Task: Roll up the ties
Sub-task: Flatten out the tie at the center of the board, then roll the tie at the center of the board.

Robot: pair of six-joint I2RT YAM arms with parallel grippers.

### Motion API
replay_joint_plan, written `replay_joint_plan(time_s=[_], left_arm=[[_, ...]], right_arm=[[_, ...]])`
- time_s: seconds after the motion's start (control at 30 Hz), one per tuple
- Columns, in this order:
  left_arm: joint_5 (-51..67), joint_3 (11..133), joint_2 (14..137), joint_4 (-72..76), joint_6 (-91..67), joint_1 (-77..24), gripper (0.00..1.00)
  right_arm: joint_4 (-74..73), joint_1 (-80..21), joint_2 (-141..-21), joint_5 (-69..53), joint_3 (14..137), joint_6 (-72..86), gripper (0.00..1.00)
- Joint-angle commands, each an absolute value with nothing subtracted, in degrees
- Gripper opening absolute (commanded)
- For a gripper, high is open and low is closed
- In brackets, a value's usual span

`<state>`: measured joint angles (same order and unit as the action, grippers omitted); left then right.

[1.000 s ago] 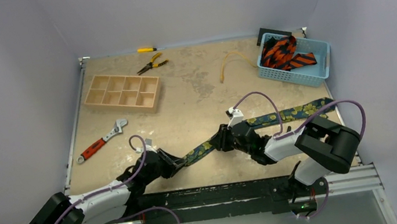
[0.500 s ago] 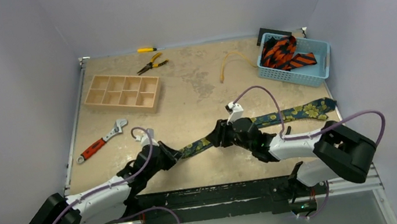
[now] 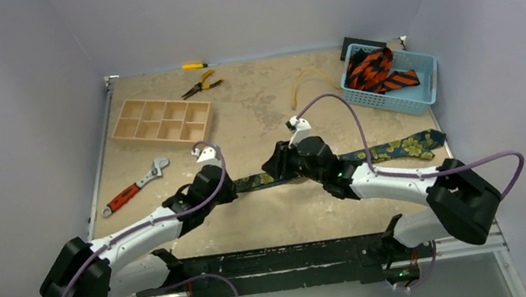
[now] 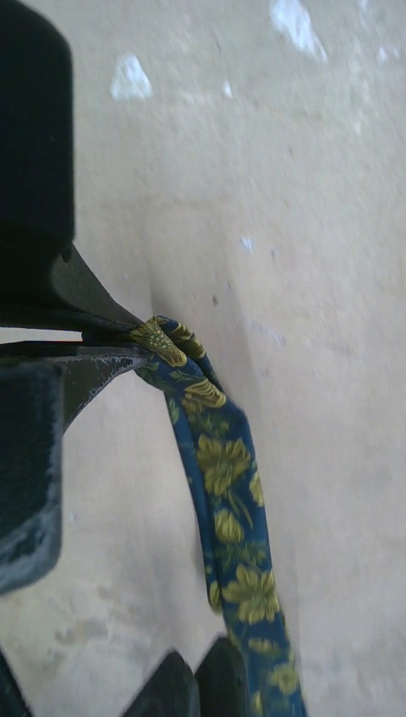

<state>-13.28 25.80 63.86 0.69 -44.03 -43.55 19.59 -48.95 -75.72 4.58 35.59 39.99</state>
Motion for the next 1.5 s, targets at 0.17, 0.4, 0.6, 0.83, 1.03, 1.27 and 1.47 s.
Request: replay_joint_plan(time_s=[0.17,0.4,0.6,0.83,1.03,1.27,1.47], left_arm=[[-29.6,21.5,57.9,-5.6,-42.5,-42.7,0.0],[-29.7,22.5,61.1,-3.0,-41.7,-42.5,0.0],[-29.6,23.0,59.7,-4.6,-40.9,-42.4,0.0],[-25.6,26.0,60.6,-9.3,-42.0,-40.3,0.0],[-14.9,27.6,63.9,-10.6,-42.2,-34.0,0.0],[-12.3,29.6,66.2,-11.4,-40.6,-32.5,0.03],[-11.7,30.0,67.3,-10.5,-40.5,-32.4,0.14]], right_arm=[[24.3,-48.0,-83.9,2.1,37.4,38.7,0.43],[26.6,-50.2,-90.9,0.1,41.4,40.5,0.39],[27.3,-52.5,-95.9,-1.3,46.5,43.2,0.36],[17.6,-52.6,-103.4,2.4,56.5,44.6,0.36],[14.0,-52.6,-108.0,3.4,61.1,43.1,0.34],[13.2,-52.8,-110.2,1.6,60.3,42.9,0.32],[13.7,-53.0,-109.9,1.7,58.6,42.8,0.32]])
